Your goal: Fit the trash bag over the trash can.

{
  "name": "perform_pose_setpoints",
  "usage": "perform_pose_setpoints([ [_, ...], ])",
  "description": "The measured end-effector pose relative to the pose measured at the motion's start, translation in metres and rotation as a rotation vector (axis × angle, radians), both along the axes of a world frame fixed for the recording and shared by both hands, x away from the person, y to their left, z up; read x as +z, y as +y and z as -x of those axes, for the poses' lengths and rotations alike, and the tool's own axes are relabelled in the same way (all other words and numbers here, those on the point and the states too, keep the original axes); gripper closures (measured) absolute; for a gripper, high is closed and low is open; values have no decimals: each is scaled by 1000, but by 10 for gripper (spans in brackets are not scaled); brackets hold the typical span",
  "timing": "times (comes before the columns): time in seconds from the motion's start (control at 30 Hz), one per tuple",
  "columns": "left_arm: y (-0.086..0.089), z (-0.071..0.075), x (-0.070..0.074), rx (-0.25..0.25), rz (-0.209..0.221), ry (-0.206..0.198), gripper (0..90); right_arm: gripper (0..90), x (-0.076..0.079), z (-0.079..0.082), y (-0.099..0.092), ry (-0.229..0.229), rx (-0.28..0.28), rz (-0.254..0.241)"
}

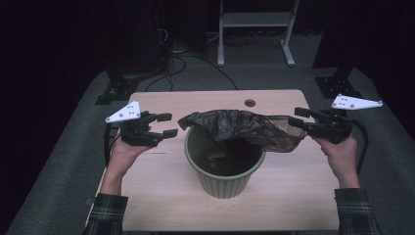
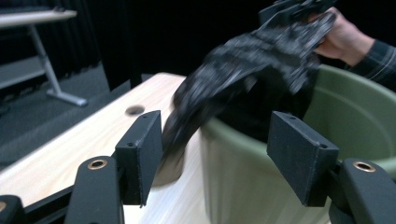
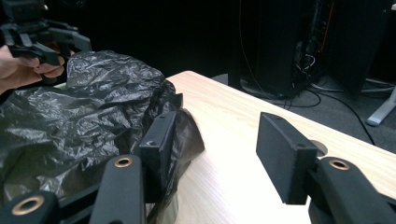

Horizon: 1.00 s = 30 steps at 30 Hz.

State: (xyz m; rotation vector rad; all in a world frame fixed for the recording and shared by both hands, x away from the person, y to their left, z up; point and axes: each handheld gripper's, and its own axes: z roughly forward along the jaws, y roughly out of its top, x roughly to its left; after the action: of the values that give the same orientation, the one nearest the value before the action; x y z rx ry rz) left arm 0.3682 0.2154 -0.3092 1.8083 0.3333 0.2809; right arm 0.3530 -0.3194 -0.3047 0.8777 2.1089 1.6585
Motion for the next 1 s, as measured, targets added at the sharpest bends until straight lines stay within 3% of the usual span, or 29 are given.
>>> perform_pose_setpoints([
  [0.23, -31, -1, 13, -39, 2, -25, 324, 476, -3, -1, 8, 2, 20, 4],
  [0.4, -50, -8, 14, -47, -31, -36, 324, 479, -3, -1, 10, 4, 26, 3],
  [0.47, -57, -10, 12, -43, -72, -43, 396, 479, -3, 0, 10, 3, 32, -6],
  [0.5, -57, -10, 12, -43, -72, -43, 455, 479, -3, 0, 10, 3, 32, -6],
  [0.53, -58, -11, 11, -47, -81, -43, 455, 478, -3, 1, 10, 2, 42, -13],
  [0.57, -59, -11, 11, -56, -88, -43, 609, 475, 0, 6, 11, -5, 56, -19],
  [0.63, -60, -10, 10, -69, -102, -46, 722, 474, 1, 8, 12, -7, 66, -20],
  [0.67, -60, -10, 10, -77, -113, -43, 722, 471, 3, 11, 13, -14, 79, -23],
  [0.7, -60, -10, 10, -84, -113, -39, 852, 463, 7, 17, 15, -27, 110, -33],
  [0.9, -55, -8, 11, -93, -73, -23, 896, 438, 9, 28, 25, -25, 181, -35],
  [1.0, -51, -7, 12, -93, -65, -15, 896, 417, 4, 34, 37, -10, 219, 7],
])
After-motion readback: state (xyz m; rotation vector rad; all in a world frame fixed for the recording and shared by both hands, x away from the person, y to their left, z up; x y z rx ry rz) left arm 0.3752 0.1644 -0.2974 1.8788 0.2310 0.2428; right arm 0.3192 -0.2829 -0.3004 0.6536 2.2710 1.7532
